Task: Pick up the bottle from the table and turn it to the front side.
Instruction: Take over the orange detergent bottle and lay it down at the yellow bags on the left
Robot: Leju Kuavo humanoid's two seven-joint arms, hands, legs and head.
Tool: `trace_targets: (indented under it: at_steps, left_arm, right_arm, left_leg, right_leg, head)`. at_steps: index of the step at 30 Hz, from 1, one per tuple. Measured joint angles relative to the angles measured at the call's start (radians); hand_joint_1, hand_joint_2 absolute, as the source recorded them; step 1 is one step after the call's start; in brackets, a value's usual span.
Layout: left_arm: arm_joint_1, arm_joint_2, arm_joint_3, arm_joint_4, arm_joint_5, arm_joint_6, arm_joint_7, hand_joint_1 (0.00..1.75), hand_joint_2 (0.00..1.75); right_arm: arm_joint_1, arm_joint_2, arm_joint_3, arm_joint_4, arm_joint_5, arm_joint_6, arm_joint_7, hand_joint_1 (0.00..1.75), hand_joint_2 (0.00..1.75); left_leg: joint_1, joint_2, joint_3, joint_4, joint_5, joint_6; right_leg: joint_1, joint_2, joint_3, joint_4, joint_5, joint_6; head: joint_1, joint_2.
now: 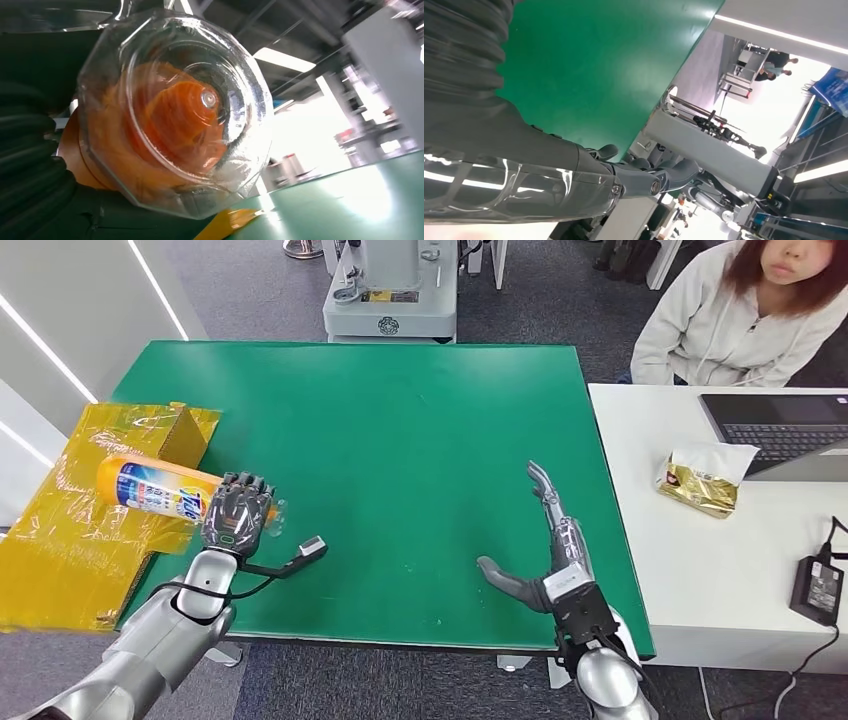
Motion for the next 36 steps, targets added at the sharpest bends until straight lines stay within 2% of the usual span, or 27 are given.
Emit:
trace_targets:
  at_steps: [4,8,10,17,23,25,27,29,32,36]
  left_arm:
    - [-0.005,0.002,0.0,0.041,0.0,-0.029,0.167,1.75,1.75]
    - [-0.005,0.003,0.0,0.068,0.0,-0.044,0.203,1.75,1.75]
    - [-0.004,0.002,0.008,0.078,0.0,-0.046,0.174,1.75,1.75]
    - [-0.004,-0.02,0.092,0.114,0.018,-0.065,-0.027,1.75,1.75]
    - [-0.009,-0.035,0.193,0.153,0.088,-0.125,-0.097,1.75,1.75]
    - [-0.012,-0.037,0.227,0.168,0.102,-0.151,-0.088,0.99,1.75]
    - [-0.016,-0.038,0.257,0.182,0.114,-0.179,-0.057,0.12,1.75]
    - [-0.019,-0.039,0.286,0.195,0.122,-0.198,-0.013,0.0,1.75]
    - [-0.019,-0.037,0.326,0.206,0.123,-0.192,0.025,0.0,1.75]
    - [-0.019,-0.032,0.353,0.211,0.119,-0.171,0.025,0.0,1.75]
  right_arm:
    - [0.009,0.0,0.0,0.003,0.0,-0.007,0.003,0.0,1.75]
    - [0.019,0.0,0.0,0.004,0.005,-0.014,0.01,0.0,1.75]
    - [0.023,0.0,0.0,0.004,0.006,-0.014,0.011,0.0,1.75]
    - [0.032,0.0,0.0,0.004,0.005,-0.006,0.011,0.0,1.75]
    - [0.046,0.0,0.001,-0.009,0.004,0.005,0.017,0.0,1.75]
    - [0.05,0.0,0.001,-0.012,0.004,0.006,0.022,0.0,1.75]
    - [0.054,0.0,0.001,-0.015,0.004,0.009,0.028,0.0,1.75]
    - [0.065,0.0,0.0,-0.02,0.005,0.013,0.033,0.0,1.75]
    - [0.085,0.0,0.0,-0.024,0.007,0.017,0.035,0.0,1.75]
    - [0.104,0.0,-0.002,-0.03,0.007,0.017,0.034,0.0,1.75]
  left_leg:
    - [0.0,0.0,0.0,0.0,0.0,0.0]
    - [0.0,0.0,0.0,0.0,0.0,0.0]
    - [0.0,0.0,0.0,0.0,0.0,0.0]
    - [0.0,0.0,0.0,0.0,0.0,0.0]
    - [0.0,0.0,0.0,0.0,0.0,0.0]
    - [0.0,0.0,0.0,0.0,0.0,0.0]
    - [0.0,0.0,0.0,0.0,0.0,0.0]
    - [0.0,0.0,0.0,0.0,0.0,0.0]
    - [0.0,0.0,0.0,0.0,0.0,0.0]
    - [0.0,0.0,0.0,0.0,0.0,0.0]
  right_leg:
    - [0.0,0.0,0.0,0.0,0.0,0.0]
    - [0.0,0.0,0.0,0.0,0.0,0.0]
    - [0.0,0.0,0.0,0.0,0.0,0.0]
    - [0.0,0.0,0.0,0.0,0.0,0.0]
    - [0.0,0.0,0.0,0.0,0.0,0.0]
    - [0.0,0.0,0.0,0.0,0.0,0.0]
    - [0.0,0.0,0.0,0.0,0.0,0.0]
    - [0.0,0.0,0.0,0.0,0.0,0.0]
    - [0.0,0.0,0.0,0.0,0.0,0.0]
    - [0.0,0.0,0.0,0.0,0.0,0.0]
  head:
    - [0.0,0.0]
    - [0.0,0.0]
    - [0.0,0.0]
    - [0.0,0.0]
    - [0.0,0.0]
    - [0.0,0.0]
    - [0.0,0.0]
    - [0.0,0.0]
    - [0.0,0.0]
    - [0.0,0.0]
